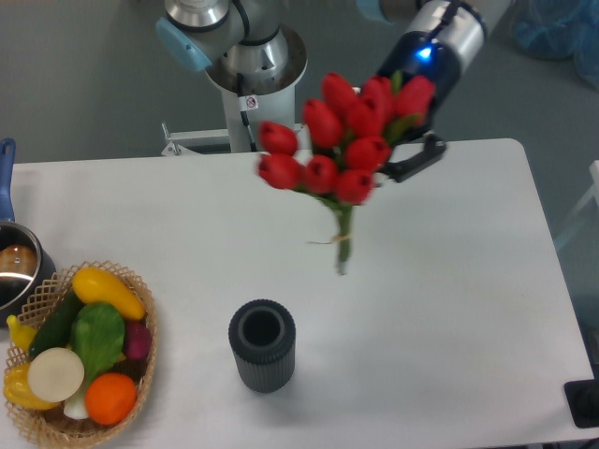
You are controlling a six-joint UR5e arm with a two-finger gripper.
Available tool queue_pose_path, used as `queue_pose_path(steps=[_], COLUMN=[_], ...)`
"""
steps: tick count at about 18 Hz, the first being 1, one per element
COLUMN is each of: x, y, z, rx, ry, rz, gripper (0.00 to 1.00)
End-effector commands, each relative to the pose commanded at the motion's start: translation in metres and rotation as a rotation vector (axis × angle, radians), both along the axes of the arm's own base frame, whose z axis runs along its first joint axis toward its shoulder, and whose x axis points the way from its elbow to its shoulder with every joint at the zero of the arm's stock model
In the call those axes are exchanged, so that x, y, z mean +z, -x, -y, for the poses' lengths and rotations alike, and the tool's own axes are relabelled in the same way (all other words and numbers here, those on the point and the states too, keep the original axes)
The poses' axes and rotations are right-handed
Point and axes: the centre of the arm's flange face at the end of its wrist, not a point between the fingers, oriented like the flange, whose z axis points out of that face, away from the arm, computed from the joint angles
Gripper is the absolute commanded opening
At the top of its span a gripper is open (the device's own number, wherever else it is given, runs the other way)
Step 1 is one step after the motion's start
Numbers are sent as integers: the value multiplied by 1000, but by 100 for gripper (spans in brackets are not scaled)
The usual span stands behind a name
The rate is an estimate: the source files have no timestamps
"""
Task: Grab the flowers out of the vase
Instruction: 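Carry the held tulips up and away from the vase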
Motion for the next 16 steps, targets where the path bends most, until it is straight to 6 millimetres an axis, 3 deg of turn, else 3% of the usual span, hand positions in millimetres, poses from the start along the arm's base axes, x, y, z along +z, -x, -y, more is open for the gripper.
queue_pose_path(steps=[6,9,16], x=[-15,-12,-18], y=[42,44,59], z=[50,52,82], rx=[127,132,185], ry=[61,60,59], rz=[-2,-10,0], gripper=[39,39,39])
